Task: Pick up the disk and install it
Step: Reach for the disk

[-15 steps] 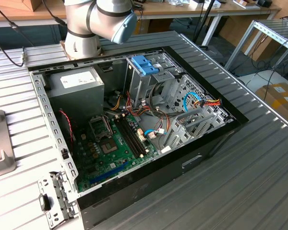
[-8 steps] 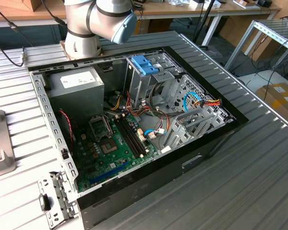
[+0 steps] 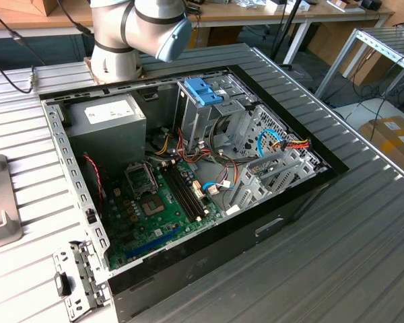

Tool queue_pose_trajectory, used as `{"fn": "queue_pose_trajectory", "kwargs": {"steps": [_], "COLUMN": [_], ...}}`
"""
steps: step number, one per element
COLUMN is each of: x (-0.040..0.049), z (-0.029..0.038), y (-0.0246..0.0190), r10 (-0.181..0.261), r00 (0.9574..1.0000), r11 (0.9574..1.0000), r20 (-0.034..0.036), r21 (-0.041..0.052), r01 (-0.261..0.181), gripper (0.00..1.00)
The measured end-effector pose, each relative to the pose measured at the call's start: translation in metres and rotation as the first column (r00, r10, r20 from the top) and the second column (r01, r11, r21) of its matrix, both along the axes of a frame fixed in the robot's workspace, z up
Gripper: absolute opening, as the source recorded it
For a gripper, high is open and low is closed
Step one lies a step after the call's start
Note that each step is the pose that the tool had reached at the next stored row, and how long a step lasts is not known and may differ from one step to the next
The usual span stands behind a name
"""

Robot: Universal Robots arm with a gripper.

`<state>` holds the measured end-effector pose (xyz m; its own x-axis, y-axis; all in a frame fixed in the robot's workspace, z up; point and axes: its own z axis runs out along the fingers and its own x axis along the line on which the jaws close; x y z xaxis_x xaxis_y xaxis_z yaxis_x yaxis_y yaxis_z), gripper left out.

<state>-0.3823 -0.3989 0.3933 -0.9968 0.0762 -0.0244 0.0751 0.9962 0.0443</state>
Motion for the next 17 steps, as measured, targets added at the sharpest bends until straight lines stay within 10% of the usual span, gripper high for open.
{"fn": "queue_pose_trajectory", "kwargs": {"steps": [17], "x": [-0.0224], "z": [-0.0001], "y": [0.0], "r10": [0.0], "r00": [1.0], "r11": [1.0], "r20": [0.0001], "r21": [0.0001], "r01": [0.0], "gripper": [0.1]}}
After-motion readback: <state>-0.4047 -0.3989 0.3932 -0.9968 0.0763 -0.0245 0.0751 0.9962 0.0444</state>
